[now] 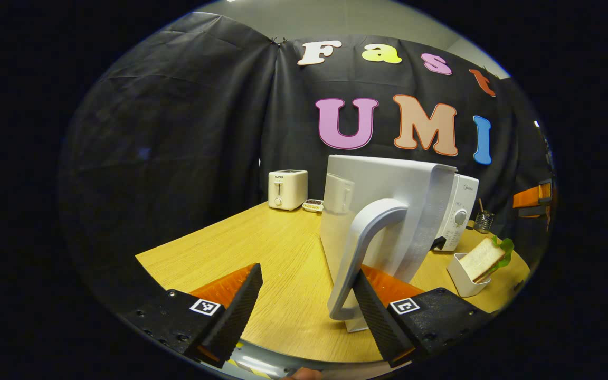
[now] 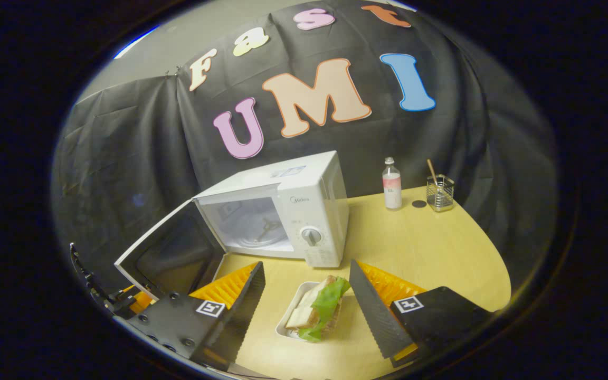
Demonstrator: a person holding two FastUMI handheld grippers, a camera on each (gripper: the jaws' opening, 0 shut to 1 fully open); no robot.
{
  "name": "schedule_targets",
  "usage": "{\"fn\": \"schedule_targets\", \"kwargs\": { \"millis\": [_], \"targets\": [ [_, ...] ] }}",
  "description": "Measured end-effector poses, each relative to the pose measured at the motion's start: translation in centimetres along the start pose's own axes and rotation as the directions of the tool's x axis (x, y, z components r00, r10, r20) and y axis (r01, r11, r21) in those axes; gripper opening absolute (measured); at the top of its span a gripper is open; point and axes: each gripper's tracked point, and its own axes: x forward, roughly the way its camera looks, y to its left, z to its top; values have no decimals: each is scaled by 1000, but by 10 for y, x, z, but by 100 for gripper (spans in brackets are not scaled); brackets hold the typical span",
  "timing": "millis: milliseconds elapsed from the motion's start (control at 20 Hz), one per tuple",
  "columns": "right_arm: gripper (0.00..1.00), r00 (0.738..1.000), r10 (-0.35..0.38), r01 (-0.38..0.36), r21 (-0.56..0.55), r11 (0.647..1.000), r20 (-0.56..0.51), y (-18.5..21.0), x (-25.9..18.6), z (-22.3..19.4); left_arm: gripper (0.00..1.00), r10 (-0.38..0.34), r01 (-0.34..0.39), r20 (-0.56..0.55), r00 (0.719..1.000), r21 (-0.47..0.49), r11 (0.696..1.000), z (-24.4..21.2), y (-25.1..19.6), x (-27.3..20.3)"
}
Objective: Open the microwave oven with the left hand, put the food in, and close the microwave oven.
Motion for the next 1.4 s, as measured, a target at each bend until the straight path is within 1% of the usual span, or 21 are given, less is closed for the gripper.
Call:
{"fn": "schedule_targets", "kwargs": {
  "millis": [100, 150, 200, 350, 450, 500, 600, 650, 700, 750, 850, 900, 950, 1000, 1050, 1150, 1200, 1250, 1300, 1350, 1400],
  "targets": [
    [99, 1000, 0, 0, 6, 1000, -23, -1, 4, -6, 100, 16, -16, 5, 1000, 7, 1000, 2, 6, -5],
    [100, 999, -4, 4, 6, 1000, -34, -2, 6, -9, 100, 36, -36, 10, 999, 14, 999, 3, 14, -7],
    [92, 999, -13, 13, 0, 1000, -42, -5, 9, -11, 100, 54, -54, 13, 998, 20, 998, 4, 21, -8],
    [92, 996, -36, 35, -15, 999, -81, -12, 16, -22, 100, 72, -72, -3, 997, -25, 997, 4, 34, -12],
    [92, 992, -43, 41, -21, 999, -120, -16, 20, -32, 100, 127, -127, 10, 992, -31, 991, 8, 55, -16],
    [92, 989, -48, 45, -24, 999, -136, -18, 22, -37, 100, 175, -175, 32, 984, -11, 985, 15, 72, -20],
    [92, 984, -46, 44, -18, 999, -170, -19, 21, -44, 100, 280, -283, 81, 957, 30, 959, 31, 109, -32],
    [93, 982, -42, 41, -9, 999, -186, -21, 22, -48, 100, 318, -323, 99, 943, 34, 946, 41, 123, -37],
    [99, 978, -40, 40, -4, 999, -203, -22, 22, -52, 100, 345, -350, 116, 932, 32, 936, 49, 134, -44],
    [99, 975, -46, 46, -5, 999, -217, -25, 24, -55, 100, 367, -374, 136, 920, 26, 927, 58, 143, -49],
    [100, 966, -30, 35, 17, 999, -257, -25, 25, -62, 100, 411, -419, 172, 895, 12, 908, 74, 161, -54],
    [100, 959, -14, 27, 42, 999, -281, -24, 24, -67, 100, 421, -430, 185, 888, 7, 903, 80, 166, -55],
    [93, 951, 1, 20, 67, 998, -308, -22, 22, -72, 100, 428, -437, 197, 882, 3, 900, 84, 170, -55],
    [92, 944, 9, 22, 89, 996, -330, -22, 23, -77, 99, 435, -445, 212, 875, -2, 896, 90, 173, -57],
    [99, 936, 16, 26, 114, 993, -352, -23, 22, -80, 99, 440, -450, 226, 869, -7, 893, 96, 175, -56],
    [99, 918, 43, 30, 177, 984, -395, -19, 22, -87, 99, 442, -454, 250, 861, -8, 891, 107, 176, -49],
    [92, 908, 67, 27, 216, 976, -414, -14, 22, -90, 100, 440, -454, 254, 862, -2, 891, 109, 175, -45],
    [92, 899, 90, 24, 254, 967, -428, -10, 22, -93, 99, 438, -453, 255, 862, 3, 891, 111, 174, -40],
    [98, 891, 99, 30, 276, 961, -443, -8, 23, -95, 99, 431, -447, 259, 864, 3, 894, 112, 175, -36],
    [98, 886, 92, 42, 277, 960, -455, -7, 25, -98, 100, 417, -433, 268, 868, -1, 902, 116, 171, -33],
    [98, 881, 86, 52, 276, 960, -466, -8, 27, -99, 99, 402, -417, 276, 873, -6, 909, 117, 167, -30]
  ]
}}
